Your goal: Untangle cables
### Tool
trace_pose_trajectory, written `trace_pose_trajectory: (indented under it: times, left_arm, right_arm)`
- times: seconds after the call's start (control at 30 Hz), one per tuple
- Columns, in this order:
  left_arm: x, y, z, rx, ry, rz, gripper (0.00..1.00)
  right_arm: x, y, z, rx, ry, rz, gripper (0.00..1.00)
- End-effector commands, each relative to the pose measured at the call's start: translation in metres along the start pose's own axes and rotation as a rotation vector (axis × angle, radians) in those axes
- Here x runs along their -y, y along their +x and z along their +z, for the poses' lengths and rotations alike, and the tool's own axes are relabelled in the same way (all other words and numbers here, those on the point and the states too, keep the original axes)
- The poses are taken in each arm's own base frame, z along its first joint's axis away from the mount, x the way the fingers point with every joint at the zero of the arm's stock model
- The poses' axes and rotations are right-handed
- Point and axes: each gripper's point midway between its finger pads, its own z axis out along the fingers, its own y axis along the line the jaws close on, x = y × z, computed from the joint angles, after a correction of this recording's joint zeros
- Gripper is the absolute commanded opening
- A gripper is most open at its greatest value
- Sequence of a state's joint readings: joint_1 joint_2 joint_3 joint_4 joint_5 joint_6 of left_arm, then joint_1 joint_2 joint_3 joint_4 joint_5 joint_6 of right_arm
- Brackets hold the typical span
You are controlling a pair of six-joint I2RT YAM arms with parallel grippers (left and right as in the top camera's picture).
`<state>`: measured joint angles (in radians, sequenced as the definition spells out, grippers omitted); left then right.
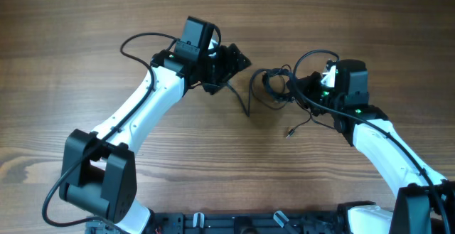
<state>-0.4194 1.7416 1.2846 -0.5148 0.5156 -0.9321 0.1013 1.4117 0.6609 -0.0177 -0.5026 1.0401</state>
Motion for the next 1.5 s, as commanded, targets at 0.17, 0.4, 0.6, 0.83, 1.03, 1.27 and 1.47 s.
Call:
trace_pose_trajectory:
  times: [0.17, 0.4, 0.6, 0.83, 1.03, 1.27, 1.47]
  left_arm:
    - [0.048, 0.04, 0.011, -0.08, 0.124, 0.047, 0.71]
    - [0.035, 0.049, 0.026, -0.059, 0.04, -0.016, 0.63]
    - [0.03, 0.041, 0.027, -0.009, 0.01, -0.004, 0.13]
    - [0.007, 0.015, 0.022, 0.118, -0.096, 0.068, 0.04]
    - [0.011, -0.018, 0.004, 0.186, -0.062, 0.233, 0.04]
    - [0.05, -0.022, -0.016, 0.088, 0.2, 0.234, 0.04]
    - [0.054, -0.017, -0.018, 0.044, 0.234, 0.117, 0.04]
  right_arm:
    - [-0.004, 0.009, -0.002, -0.054, -0.026, 0.067, 0.04]
    - [-0.026, 0.026, -0.006, -0.164, -0.129, 0.069, 0.04]
    - [-0.052, 0.031, -0.012, -0.216, -0.251, -0.005, 0.04]
    - [-0.055, 0.03, -0.012, -0.187, -0.279, -0.183, 0.41]
    - [-0.052, 0.031, -0.012, -0.147, -0.298, -0.492, 1.0]
    - [-0.053, 0.038, -0.01, -0.126, -0.319, -0.754, 0.99]
    - [-0.07, 0.039, 0.003, -0.014, -0.287, -0.886, 0.96]
